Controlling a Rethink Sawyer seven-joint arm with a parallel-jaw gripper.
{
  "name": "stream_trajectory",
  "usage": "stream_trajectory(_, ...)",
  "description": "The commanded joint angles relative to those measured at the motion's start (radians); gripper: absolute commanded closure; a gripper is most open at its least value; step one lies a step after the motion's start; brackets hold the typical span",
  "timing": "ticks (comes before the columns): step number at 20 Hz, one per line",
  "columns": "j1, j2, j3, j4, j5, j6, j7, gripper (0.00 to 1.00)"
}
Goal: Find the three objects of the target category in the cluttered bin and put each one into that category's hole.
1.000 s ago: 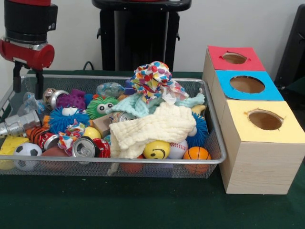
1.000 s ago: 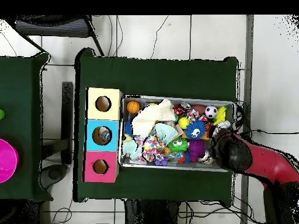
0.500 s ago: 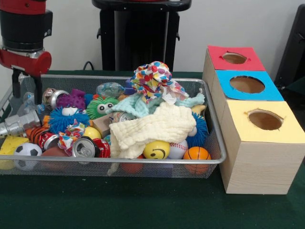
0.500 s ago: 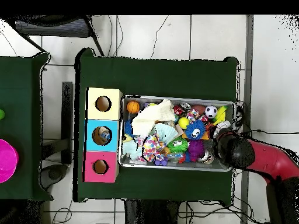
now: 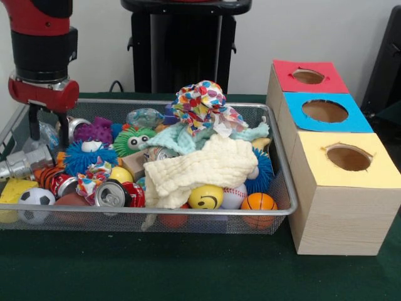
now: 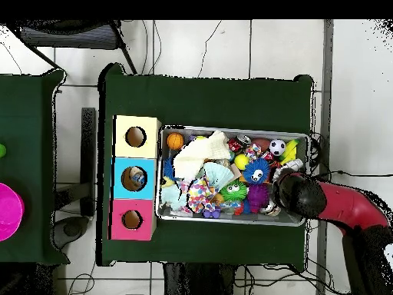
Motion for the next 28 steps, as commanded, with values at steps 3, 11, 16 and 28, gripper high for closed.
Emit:
stream_trajectory(3, 0.067, 0.060, 0.009, -0.117, -0.119, 0.222, -0.232, 0.00)
stream_trajectory(11, 0.130, 0.064, -0.038, -0.148, -0.179, 0.263, -0.168, 0.00)
stream_trajectory(16, 0.124, 0.005, -0.035, -0.113, -0.167, 0.299, -0.175, 0.00)
stream_trajectory(28, 0.124, -0.041, -0.050, -0.078, -0.171, 0.336, -0.169, 0.00)
